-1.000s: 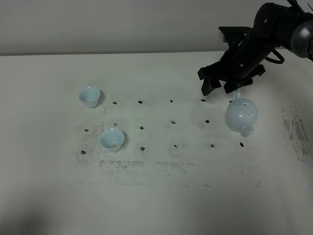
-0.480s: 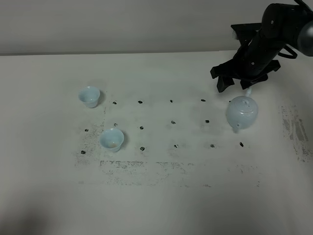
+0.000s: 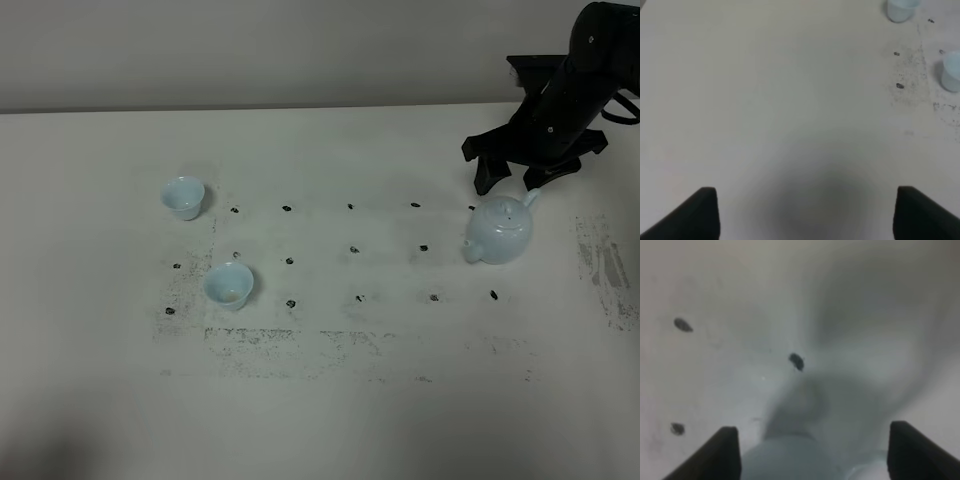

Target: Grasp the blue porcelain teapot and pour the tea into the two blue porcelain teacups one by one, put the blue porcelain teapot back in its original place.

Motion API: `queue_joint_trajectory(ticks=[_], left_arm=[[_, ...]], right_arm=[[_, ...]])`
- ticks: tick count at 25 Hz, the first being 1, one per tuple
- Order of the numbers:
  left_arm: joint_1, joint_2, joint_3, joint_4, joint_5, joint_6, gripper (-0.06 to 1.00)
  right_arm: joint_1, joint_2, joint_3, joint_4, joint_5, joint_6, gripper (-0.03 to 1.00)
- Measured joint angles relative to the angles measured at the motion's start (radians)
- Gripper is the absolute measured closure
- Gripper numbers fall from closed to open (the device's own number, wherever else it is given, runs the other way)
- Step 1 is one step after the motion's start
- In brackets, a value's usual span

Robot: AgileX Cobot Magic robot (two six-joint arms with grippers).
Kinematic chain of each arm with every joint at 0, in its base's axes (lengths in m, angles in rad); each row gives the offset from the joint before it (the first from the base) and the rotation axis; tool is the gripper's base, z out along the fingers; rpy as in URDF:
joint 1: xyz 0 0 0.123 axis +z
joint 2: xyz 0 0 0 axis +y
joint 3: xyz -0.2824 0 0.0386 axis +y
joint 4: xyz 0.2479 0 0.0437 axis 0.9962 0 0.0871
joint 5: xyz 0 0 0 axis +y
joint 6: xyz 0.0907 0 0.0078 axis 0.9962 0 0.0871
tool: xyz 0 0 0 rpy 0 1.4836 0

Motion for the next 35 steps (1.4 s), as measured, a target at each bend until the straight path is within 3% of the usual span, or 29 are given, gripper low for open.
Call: queue_joint_trajectory(ticks=[15,22,30,35], left_arm=[[0.000,0.000,0.000,0.000,0.000,0.000,0.26],[0.000,0.000,0.000,0.000,0.000,0.000,0.26],[0.000,0.000,0.000,0.000,0.000,0.000,0.26],[0.000,0.000,0.000,0.000,0.000,0.000,0.26]], right_arm=[[-0.012,0.000,-0.001,-0.005,0.085,0.007,0.38],[-0.012,0.000,-0.010,0.021,-0.008,0.004,0.38],[-0.028,0.000,-0.062,-0.160,-0.006,0.036,0.38],[-0.076,0.000,-0.062,-0.187,0.033,0.057,0.38]])
